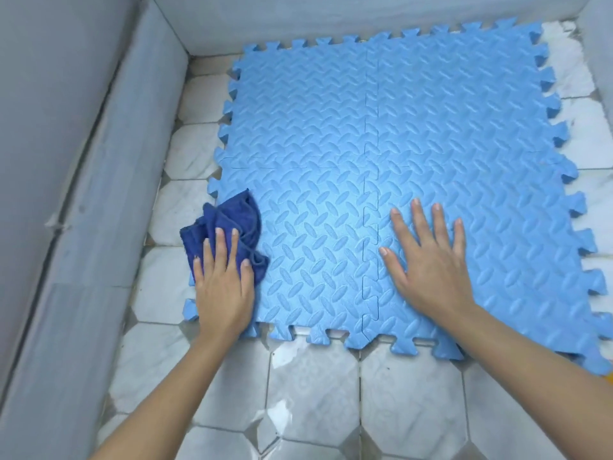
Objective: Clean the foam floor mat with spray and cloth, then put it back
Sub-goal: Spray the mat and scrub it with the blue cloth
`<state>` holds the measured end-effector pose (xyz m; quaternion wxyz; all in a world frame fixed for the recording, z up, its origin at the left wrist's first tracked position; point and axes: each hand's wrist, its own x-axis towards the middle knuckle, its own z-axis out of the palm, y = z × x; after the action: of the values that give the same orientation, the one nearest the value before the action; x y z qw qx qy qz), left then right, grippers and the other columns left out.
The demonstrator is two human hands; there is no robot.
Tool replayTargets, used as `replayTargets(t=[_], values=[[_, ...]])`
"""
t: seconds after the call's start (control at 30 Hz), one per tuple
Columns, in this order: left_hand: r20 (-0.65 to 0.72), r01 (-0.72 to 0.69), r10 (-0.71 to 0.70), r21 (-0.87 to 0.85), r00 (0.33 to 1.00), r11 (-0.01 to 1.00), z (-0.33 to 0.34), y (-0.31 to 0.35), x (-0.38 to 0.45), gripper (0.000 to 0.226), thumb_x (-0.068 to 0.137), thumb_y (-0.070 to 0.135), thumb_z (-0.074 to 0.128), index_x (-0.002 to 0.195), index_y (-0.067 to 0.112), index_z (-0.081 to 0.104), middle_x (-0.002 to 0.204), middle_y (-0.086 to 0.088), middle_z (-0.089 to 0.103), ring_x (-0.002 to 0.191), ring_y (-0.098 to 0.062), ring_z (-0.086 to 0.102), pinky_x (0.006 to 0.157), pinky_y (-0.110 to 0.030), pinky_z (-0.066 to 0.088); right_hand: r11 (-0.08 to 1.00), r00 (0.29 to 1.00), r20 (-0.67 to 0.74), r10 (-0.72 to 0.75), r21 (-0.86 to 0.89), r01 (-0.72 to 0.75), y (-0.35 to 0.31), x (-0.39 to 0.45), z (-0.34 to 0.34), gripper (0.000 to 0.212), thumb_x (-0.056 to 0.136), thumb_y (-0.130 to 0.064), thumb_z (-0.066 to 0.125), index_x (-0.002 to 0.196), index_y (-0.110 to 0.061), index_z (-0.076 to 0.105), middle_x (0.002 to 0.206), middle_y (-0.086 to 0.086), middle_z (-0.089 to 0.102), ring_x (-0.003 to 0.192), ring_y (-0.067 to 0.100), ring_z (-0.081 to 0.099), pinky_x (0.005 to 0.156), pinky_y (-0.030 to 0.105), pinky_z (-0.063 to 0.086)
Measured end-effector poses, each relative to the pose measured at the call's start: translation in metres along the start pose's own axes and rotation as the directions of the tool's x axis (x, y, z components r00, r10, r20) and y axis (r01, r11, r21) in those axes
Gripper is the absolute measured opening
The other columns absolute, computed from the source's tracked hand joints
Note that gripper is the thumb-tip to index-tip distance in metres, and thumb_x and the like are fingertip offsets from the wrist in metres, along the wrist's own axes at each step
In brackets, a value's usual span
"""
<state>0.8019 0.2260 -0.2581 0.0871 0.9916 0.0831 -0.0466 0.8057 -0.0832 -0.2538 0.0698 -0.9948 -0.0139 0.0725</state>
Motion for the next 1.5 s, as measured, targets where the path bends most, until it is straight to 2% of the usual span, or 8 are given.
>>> replayTargets(t=[0.1,0.23,0.43,0.53,0.63,0.83,1.27,1.5], values=[[0.07,-0.334,0.331,0.039,0.941,0.942,0.003,0.032,-0.045,0.059,0.096,0.035,0.024,0.152,0.02,0.019,0.16,0.001,0.011,0.148,-0.025,0.009,0.118,-0.044,0.012,1.0,0.999,0.047,-0.018,-0.01,0.018,0.009,0.002,-0.002,0.068,0.096,-0.058,0.02,0.154,-0.024,0.024,0.162,0.01,0.018,0.149,0.038,0.012,0.118,0.059,0.005],[0.262,-0.805,0.772,0.034,0.579,0.592,0.006,0.059,-0.072,0.061,0.093,0.039,0.037,0.152,0.025,0.022,0.16,0.003,0.018,0.143,-0.022,0.027,0.115,-0.042,0.017,0.99,0.983,0.14,-0.123,0.084,0.112,0.03,0.006,-0.008,0.079,0.086,-0.072,0.002,0.155,-0.033,0.005,0.164,0.001,-0.005,0.151,0.03,-0.007,0.118,0.05,-0.008],[0.128,-0.286,0.281,0.027,0.951,0.958,-0.004,0.008,0.004,0.059,0.095,0.042,0.012,0.153,0.03,0.011,0.161,0.007,0.002,0.149,-0.02,0.0,0.119,-0.051,0.008,0.993,0.988,0.1,0.118,-0.024,-0.116,0.09,-0.026,-0.023,0.076,0.087,-0.071,0.013,0.153,-0.035,0.02,0.163,0.001,0.015,0.15,0.029,0.011,0.116,0.058,0.009],[0.122,-0.12,0.117,0.012,0.986,0.993,-0.005,0.014,0.018,0.066,0.094,0.048,0.004,0.154,0.021,0.006,0.162,-0.001,-0.002,0.148,-0.028,-0.008,0.119,-0.051,0.0,0.953,0.951,0.061,0.304,-0.02,-0.304,0.118,-0.061,-0.021,0.074,0.089,-0.068,0.017,0.153,-0.031,0.023,0.161,0.009,0.021,0.148,0.035,0.017,0.113,0.063,0.018],[0.157,-0.356,0.346,0.044,0.925,0.933,-0.004,0.043,0.002,0.08,0.091,0.065,0.002,0.154,0.015,0.004,0.161,-0.009,-0.004,0.147,-0.027,-0.013,0.118,-0.046,-0.005,0.926,0.926,0.011,0.376,0.01,-0.376,0.115,-0.075,-0.015,0.071,0.093,-0.061,0.014,0.154,-0.026,0.02,0.162,0.011,0.016,0.149,0.035,0.013,0.114,0.06,0.016],[0.312,-0.812,0.76,0.078,0.57,0.578,0.003,0.073,-0.037,0.085,0.087,0.075,0.025,0.153,0.021,0.017,0.161,-0.01,0.008,0.148,-0.032,0.003,0.117,-0.052,0.008,0.919,0.916,-0.063,0.395,0.031,-0.394,0.115,-0.075,-0.008,0.067,0.095,-0.056,0.018,0.154,-0.025,0.021,0.163,0.009,0.016,0.15,0.032,0.012,0.117,0.057,0.011],[0.088,-0.66,0.68,-0.18,0.728,0.729,0.023,0.155,0.02,0.048,0.097,0.019,0.034,0.143,0.007,0.04,0.152,-0.012,0.035,0.144,-0.022,0.025,0.118,-0.039,0.02,0.921,0.918,-0.087,0.388,0.014,-0.388,0.115,-0.073,-0.005,0.065,0.097,-0.053,0.02,0.155,-0.026,0.017,0.163,0.009,0.012,0.15,0.031,0.01,0.119,0.054,0.009],[0.181,-0.923,0.908,0.003,0.378,0.384,0.037,0.212,-0.076,0.061,0.094,0.047,0.033,0.146,0.015,0.038,0.154,-0.007,0.033,0.142,-0.027,0.03,0.113,-0.049,0.023,0.929,0.926,-0.105,0.362,0.116,-0.35,0.127,-0.074,-0.008,0.055,0.099,-0.041,0.018,0.152,-0.03,0.027,0.162,0.002,0.021,0.149,0.027,0.019,0.118,0.049,0.015]])
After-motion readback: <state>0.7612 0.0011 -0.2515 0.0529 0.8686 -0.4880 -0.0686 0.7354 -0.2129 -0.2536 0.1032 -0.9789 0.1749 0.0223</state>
